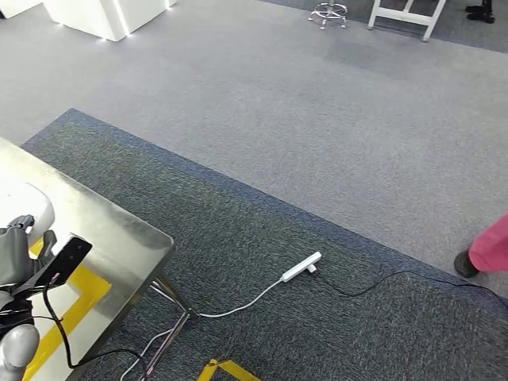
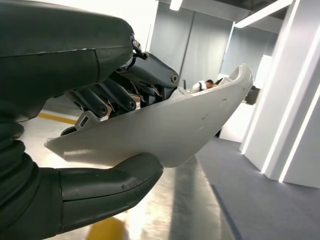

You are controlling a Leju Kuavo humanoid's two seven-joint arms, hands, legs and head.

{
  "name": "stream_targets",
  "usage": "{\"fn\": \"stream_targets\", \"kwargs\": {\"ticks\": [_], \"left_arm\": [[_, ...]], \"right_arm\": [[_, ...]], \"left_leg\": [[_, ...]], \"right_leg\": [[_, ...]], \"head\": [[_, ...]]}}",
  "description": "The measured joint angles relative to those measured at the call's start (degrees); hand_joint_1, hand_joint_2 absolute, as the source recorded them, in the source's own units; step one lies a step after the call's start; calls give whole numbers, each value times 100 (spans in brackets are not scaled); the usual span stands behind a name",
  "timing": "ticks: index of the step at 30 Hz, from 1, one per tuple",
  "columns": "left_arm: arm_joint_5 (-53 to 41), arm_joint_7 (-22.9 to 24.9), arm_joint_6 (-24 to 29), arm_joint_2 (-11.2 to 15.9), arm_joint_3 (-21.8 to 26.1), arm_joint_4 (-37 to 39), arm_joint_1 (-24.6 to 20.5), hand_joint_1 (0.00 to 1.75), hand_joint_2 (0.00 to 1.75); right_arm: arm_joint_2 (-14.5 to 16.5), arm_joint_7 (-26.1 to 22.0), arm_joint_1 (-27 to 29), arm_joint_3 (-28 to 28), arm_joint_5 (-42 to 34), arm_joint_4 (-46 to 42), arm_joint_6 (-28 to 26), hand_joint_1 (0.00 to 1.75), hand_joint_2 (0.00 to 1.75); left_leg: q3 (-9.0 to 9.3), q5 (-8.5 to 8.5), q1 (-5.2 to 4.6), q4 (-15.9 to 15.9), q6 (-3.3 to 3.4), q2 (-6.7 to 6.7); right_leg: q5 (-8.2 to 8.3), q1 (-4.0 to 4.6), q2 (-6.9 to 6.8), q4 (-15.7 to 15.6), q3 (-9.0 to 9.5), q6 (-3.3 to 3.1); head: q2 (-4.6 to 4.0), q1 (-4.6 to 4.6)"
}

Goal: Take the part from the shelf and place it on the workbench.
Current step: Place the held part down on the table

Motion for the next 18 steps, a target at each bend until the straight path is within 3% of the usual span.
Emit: {"fn": "stream_targets", "kwargs": {"ticks": [2,3,4,6,8,9,10,11,12,14,16,18], "left_arm": [[-6,7,-1,1,-1,0,12,175,175],[-8,10,-2,1,-1,-1,20,175,175],[-11,14,-5,1,-1,-1,16,175,175],[-18,17,-11,-8,-8,-2,-3,175,175],[-26,21,-16,-25,-21,-2,-8,175,175],[-29,24,-17,-33,-27,-1,-2,175,175],[-31,26,-19,-38,-32,-1,3,175,175],[-34,30,-23,-41,-36,0,7,175,175],[-37,32,-26,-43,-40,0,8,175,175],[-49,42,-33,-44,-47,-1,3,175,175],[-66,51,-39,-43,-50,-2,4,175,175],[-75,58,-46,-37,-49,-1,22,175,175]], "right_arm": [[0,0,-7,-1,0,0,0,0,0],[0,-1,-12,-1,1,0,-1,0,0],[0,-3,-17,-1,1,0,-1,0,0],[0,-6,-13,0,1,0,-1,0,0],[0,-6,8,0,-2,0,0,0,0],[0,-5,17,0,-4,0,0,0,0],[0,-5,21,0,-5,0,0,0,0],[0,-5,21,0,-6,0,0,0,0],[-1,-5,19,0,-7,0,0,0,0],[-1,-7,12,0,-6,0,3,0,0],[-1,-8,5,0,-6,0,9,0,0],[-1,-7,-2,0,-9,0,10,0,0]], "left_leg": [[-6,-4,-20,-33,68,-99],[0,9,-11,-54,100,-168],[9,22,5,-74,139,-234],[22,42,39,-98,194,-364],[19,43,46,-96,213,-512],[21,42,47,-95,215,-595],[27,41,48,-94,213,-679],[36,38,52,-92,208,-763],[45,33,57,-89,199,-841],[31,19,55,-64,156,-983],[-13,32,67,-52,84,-1117],[-41,39,89,-46,14,-1204]], "right_leg": [[-28,6,-120,-5,23,52],[-62,-3,-77,18,20,84],[-136,-16,51,118,-21,111],[-420,-48,403,661,-288,155],[-702,-62,533,1430,-701,180],[-715,-62,543,1639,-840,188],[-613,-64,549,1634,-880,191],[-412,-68,571,1397,-805,186],[-168,-77,642,1009,-648,180],[106,-110,894,311,-327,164],[112,-119,1005,72,-192,135],[122,-117,881,36,-161,78]], "head": [[1,1],[1,1],[2,9],[1,38],[1,59],[1,62],[0,64],[0,63],[-1,65],[-1,62],[0,59],[0,57]]}}
